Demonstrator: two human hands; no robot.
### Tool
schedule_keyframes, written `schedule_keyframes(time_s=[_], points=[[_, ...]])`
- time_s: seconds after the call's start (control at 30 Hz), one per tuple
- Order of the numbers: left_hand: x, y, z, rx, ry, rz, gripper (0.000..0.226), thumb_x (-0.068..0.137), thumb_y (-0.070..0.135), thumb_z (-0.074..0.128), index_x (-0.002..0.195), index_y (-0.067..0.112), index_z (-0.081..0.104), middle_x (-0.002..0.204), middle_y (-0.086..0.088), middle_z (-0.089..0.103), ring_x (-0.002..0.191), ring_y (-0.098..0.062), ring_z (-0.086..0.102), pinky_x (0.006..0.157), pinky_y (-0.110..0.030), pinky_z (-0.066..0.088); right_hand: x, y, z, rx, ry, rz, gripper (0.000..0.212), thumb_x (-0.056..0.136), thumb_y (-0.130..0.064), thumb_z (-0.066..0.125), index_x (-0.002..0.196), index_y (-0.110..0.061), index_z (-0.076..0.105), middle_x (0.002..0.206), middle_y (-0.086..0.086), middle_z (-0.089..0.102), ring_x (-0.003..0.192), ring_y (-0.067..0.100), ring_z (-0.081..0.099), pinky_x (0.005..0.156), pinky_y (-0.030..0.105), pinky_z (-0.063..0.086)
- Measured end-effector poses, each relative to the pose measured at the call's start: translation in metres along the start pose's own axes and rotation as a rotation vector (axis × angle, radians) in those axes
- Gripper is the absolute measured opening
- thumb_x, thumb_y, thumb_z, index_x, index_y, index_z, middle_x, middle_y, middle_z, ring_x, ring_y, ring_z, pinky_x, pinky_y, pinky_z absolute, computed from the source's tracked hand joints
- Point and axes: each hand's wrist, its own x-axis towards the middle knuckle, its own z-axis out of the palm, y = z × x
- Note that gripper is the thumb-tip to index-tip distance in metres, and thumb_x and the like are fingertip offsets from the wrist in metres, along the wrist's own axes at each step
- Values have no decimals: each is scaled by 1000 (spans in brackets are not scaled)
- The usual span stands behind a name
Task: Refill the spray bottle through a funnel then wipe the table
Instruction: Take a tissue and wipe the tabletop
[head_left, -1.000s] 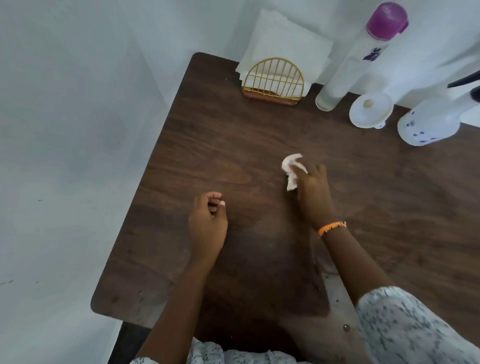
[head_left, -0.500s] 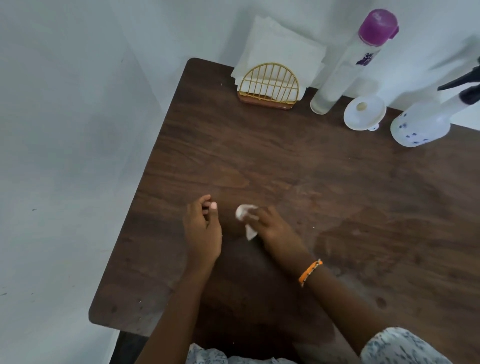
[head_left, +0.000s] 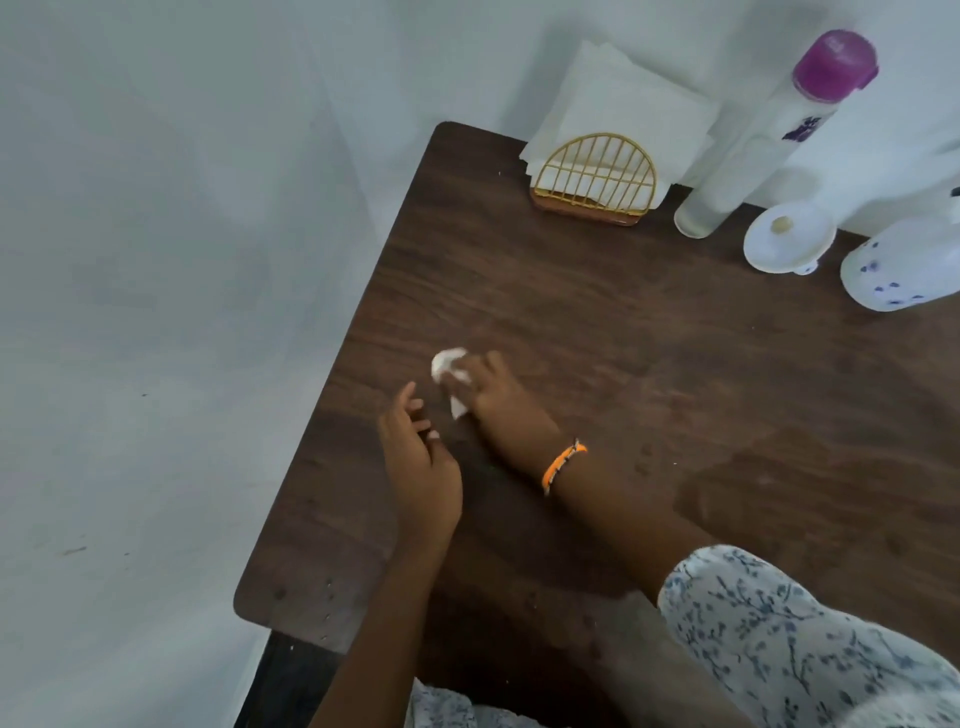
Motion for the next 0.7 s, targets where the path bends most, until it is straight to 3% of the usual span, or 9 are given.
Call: schedule_keyframes(time_s=[0.1,0.2,0.27,0.33,0.37,0.43,0.53,0.6,0.7], points=[[1,-3,-6,-17,15,-46,65,81,-19,42,137,13,35,121,-2,44,101,-14,51,89,-24,43,8,12,-6,-46,-109,-111,37,91,-9,53,128,-11,54,133,11,51,111,30,45,94,40,42],[1,-7,-8,26,-35,-59,63,85,-16,45,139,12,32,123,-4,45,107,-14,50,94,-25,41,30,55,-27,53,86,158,28,91,-3,51,117,-8,62,124,14,58,111,33,47,100,41,37],[0,-9,-9,48,-65,-73,60,88,-11,46,141,13,30,127,-5,46,111,-12,48,95,-21,39,40,80,-38,-26,197,434,34,89,2,46,119,-6,60,129,15,52,115,36,41,96,40,39],[-1,-9,-9,53,-72,-78,62,88,-11,45,143,11,27,129,-6,47,113,-11,47,96,-17,37,49,78,-37,-121,240,565,39,85,6,43,121,-6,57,132,15,45,115,35,37,90,39,41],[-1,-10,-10,51,-67,-78,64,87,-13,44,144,10,26,129,-7,48,112,-10,47,95,-14,36,53,66,-33,-124,235,532,40,84,5,44,120,-6,56,133,16,44,115,34,37,92,37,38],[1,-11,-10,38,-48,-71,69,82,-20,42,144,5,25,125,-10,49,108,-12,49,89,-5,36,54,32,-14,-82,134,294,38,86,-1,47,122,-8,55,136,12,43,116,30,38,97,33,34],[3,-11,-9,54,-36,-62,74,77,-25,40,143,3,25,123,-13,49,105,-16,49,87,-10,38,39,-8,12,-111,-115,-64,41,92,-9,44,133,-12,45,139,8,40,116,25,38,88,38,46],[1,-9,-8,77,-38,-55,71,79,-22,42,143,4,26,125,-13,49,107,-15,49,91,-14,36,35,2,4,-133,-117,-90,38,94,-11,45,132,-12,47,138,8,43,118,27,40,88,41,47],[-6,-6,-4,152,-68,-29,63,86,-11,49,142,7,29,132,-10,47,120,-20,45,98,-18,31,35,52,-26,-53,121,163,32,89,-1,52,120,-5,59,131,16,51,115,35,46,102,35,33]])
